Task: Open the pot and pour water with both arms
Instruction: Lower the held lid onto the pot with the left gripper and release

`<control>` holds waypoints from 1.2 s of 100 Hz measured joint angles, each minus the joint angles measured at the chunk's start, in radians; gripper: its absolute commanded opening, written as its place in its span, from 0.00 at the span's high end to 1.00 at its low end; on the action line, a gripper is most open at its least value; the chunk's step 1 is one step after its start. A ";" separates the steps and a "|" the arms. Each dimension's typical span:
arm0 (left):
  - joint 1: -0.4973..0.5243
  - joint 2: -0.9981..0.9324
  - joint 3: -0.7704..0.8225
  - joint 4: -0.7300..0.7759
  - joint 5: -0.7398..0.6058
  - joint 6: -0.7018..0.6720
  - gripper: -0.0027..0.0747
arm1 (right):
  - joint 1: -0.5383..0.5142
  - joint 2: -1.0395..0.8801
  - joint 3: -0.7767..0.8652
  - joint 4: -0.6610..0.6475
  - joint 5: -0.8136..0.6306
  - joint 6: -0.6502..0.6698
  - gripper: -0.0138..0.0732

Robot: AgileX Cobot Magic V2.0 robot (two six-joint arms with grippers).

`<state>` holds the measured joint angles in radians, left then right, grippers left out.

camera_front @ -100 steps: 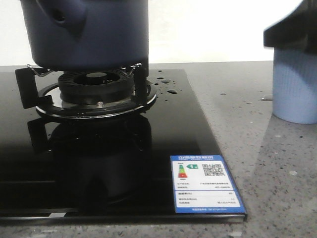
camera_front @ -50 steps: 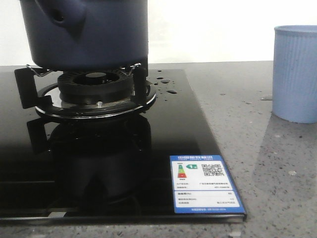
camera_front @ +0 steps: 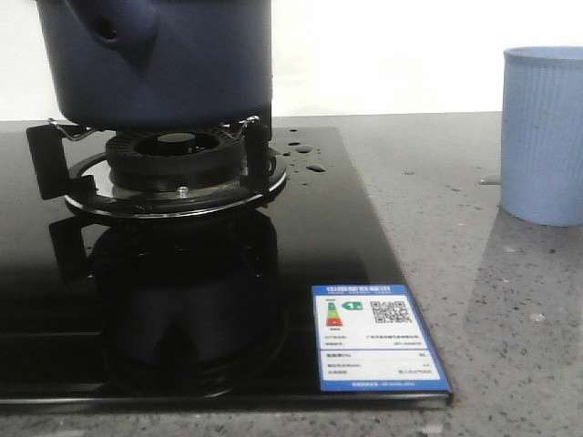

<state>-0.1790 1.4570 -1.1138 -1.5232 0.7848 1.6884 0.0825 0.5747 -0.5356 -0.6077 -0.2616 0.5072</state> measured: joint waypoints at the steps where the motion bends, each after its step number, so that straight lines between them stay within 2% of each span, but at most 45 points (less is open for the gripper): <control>1: 0.000 0.003 0.000 0.000 0.000 0.000 0.65 | 0.000 -0.002 0.000 0.000 0.003 0.000 0.92; 31: 0.000 0.016 -0.002 -0.016 -0.024 0.002 0.64 | -0.002 -0.002 0.000 0.000 0.033 0.000 0.92; 36: 0.000 0.016 -0.002 -0.016 -0.026 0.002 0.57 | -0.002 -0.002 0.000 0.000 0.033 0.000 0.92; 41: 0.000 0.016 -0.002 -0.016 -0.028 0.003 0.45 | -0.002 -0.002 0.000 0.000 0.034 0.000 0.92; 42: 0.000 0.016 -0.002 -0.016 -0.028 0.003 0.39 | -0.002 -0.002 0.000 0.000 0.034 0.000 0.92; 43: 0.000 0.016 -0.002 -0.016 -0.028 0.003 0.39 | -0.002 -0.002 0.000 0.000 0.034 0.000 0.92; 46: 0.000 0.016 -0.002 -0.016 -0.029 0.003 0.28 | -0.002 -0.002 0.000 0.000 0.034 0.000 0.92; 53: 0.000 0.016 -0.004 -0.023 -0.029 0.005 0.13 | -0.002 -0.002 0.000 0.000 0.034 0.000 0.92; 62: 0.000 0.009 -0.010 -0.031 -0.029 0.005 0.10 | -0.002 -0.002 0.000 0.000 0.034 0.000 0.92; 69: 0.000 -0.019 -0.010 -0.032 -0.029 0.005 0.14 | -0.002 -0.002 0.000 0.000 0.038 0.000 0.92; 76: 0.005 -0.070 -0.010 -0.032 -0.029 -0.026 0.26 | -0.002 -0.004 0.000 0.000 0.053 0.000 0.92; 88: 0.038 -0.211 0.004 -0.012 -0.045 -0.136 0.63 | 0.006 -0.037 0.004 -0.028 0.092 0.000 0.93; 102: 0.083 -0.434 0.110 0.029 -0.123 -0.209 0.92 | 0.057 -0.125 0.068 -0.101 0.097 0.000 0.93; 107: 0.092 -0.522 0.168 0.052 -0.154 -0.215 0.99 | 0.085 -0.160 0.102 -0.111 0.097 0.002 0.93; 120: 0.099 -0.773 0.345 0.116 -0.226 -0.222 0.99 | 0.166 -0.248 0.198 -0.123 0.097 0.055 0.93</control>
<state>-0.0797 0.6836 -0.7691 -1.4071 0.5586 1.4664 0.2488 0.3272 -0.3375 -0.7303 -0.1647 0.5627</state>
